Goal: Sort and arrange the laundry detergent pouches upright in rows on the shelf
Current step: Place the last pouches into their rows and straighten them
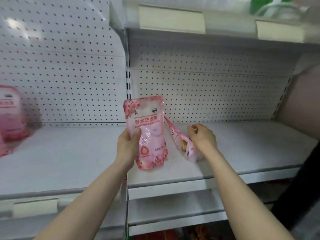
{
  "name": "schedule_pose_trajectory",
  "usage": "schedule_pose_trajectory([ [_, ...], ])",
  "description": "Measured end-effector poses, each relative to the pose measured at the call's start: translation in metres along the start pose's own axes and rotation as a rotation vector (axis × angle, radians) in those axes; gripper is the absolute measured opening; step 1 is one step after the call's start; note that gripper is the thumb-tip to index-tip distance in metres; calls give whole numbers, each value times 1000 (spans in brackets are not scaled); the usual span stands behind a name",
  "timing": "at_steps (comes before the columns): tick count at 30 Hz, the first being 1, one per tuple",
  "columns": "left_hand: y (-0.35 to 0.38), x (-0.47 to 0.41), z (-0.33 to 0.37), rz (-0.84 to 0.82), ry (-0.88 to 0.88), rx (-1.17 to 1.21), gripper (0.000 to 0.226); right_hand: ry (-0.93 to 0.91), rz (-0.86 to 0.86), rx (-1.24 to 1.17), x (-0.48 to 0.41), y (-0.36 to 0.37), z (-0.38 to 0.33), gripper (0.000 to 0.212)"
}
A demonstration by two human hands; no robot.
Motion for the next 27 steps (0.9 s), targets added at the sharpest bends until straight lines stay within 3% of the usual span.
schedule_pose_trajectory([
  [2, -10, 10, 4, 20, -16, 31, 14, 25, -170, 108, -4, 8, -20, 53],
  [4, -21, 16, 12, 33, -25, 53, 13, 25, -290, 248, -8, 20, -33, 40],
  [6, -31, 20, 22, 53, -28, 65, 11, -9, -305, 353, -10, 28, -44, 19],
  [9, -50, 27, 31, 82, -40, 98, 12, 10, -238, 289, -15, 23, -45, 28],
  [11, -61, 34, 34, 101, -56, 118, 14, 8, -216, 127, -17, 19, -35, 23],
  [14, -75, 45, 36, 124, -71, 155, 12, 7, -301, -440, 3, 12, -35, 11],
  [17, -91, 59, 35, 149, -49, 176, 13, 39, -391, -843, 39, 8, -53, 16],
  [22, -136, 94, 37, 140, 0, 209, 14, 153, -522, -1140, 102, 29, -86, 25],
  [27, -229, 136, 33, 213, -12, 174, 17, 119, -601, -1178, 187, 69, -144, 28],
])
Point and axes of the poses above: each hand's wrist, its own x-axis away from the middle knuckle, its own y-axis out of the palm, z = x × y, the point moved 1 cm from there along -x, towards the middle knuckle, and after that the axes turned 2 degrees about -z, right-handed, at the moved point
